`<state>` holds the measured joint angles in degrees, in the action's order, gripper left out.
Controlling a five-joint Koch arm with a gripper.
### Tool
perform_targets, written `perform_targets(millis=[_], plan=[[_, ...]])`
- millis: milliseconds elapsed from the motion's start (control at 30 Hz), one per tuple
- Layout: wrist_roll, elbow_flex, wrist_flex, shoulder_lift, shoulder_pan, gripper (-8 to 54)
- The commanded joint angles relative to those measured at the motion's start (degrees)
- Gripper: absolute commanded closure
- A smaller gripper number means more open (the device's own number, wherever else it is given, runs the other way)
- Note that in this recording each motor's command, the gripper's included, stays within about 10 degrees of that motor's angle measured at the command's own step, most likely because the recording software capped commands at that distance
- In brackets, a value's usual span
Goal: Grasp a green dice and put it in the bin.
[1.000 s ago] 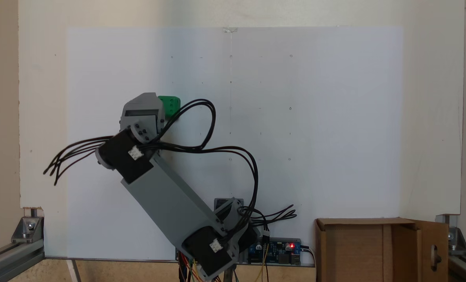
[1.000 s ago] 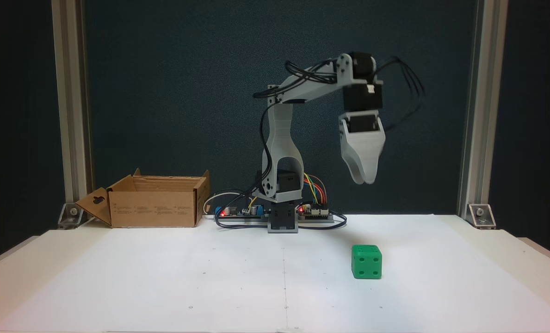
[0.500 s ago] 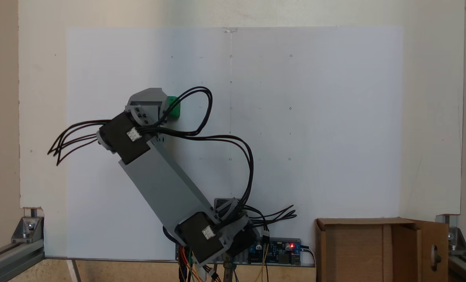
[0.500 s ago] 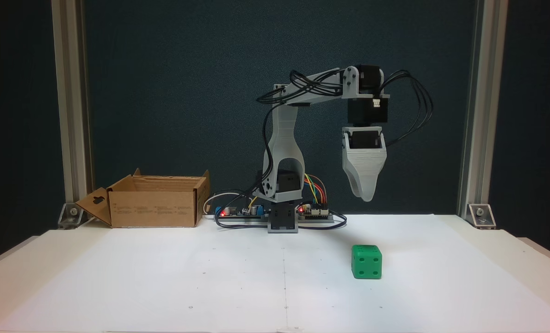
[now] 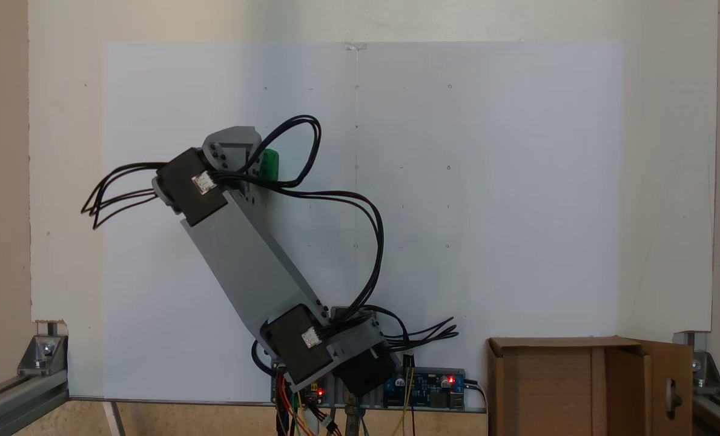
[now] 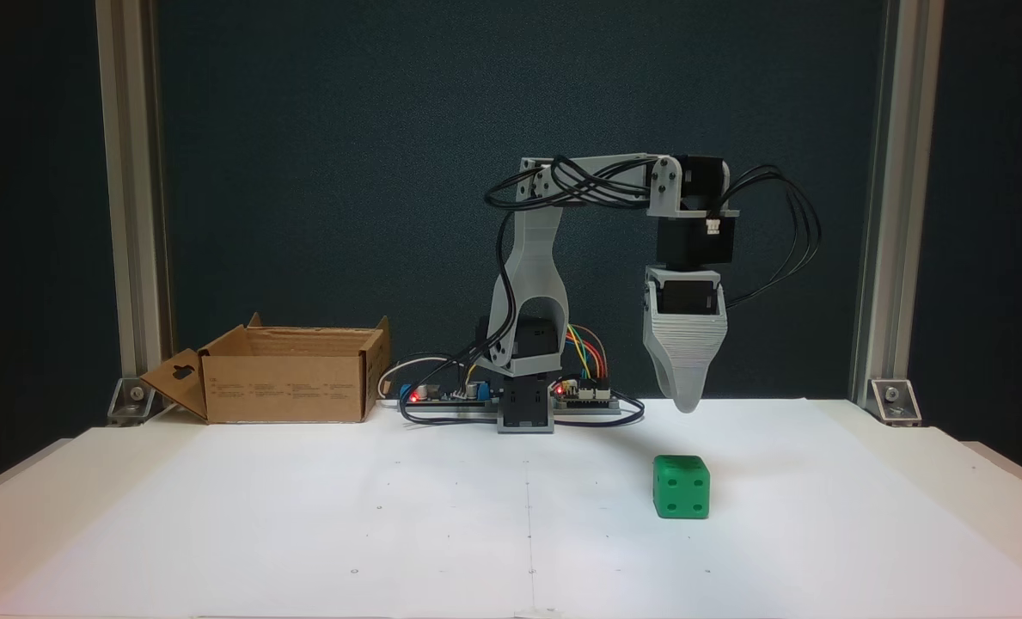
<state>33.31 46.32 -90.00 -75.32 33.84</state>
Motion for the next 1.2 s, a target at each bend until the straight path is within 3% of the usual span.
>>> perform_targets(millis=[0,1167], plan=[[4.22,-3.08,0.53,-0.79,0.53,3.7],[4.22,2.37,9.05,6.15,-1.14,3.8]])
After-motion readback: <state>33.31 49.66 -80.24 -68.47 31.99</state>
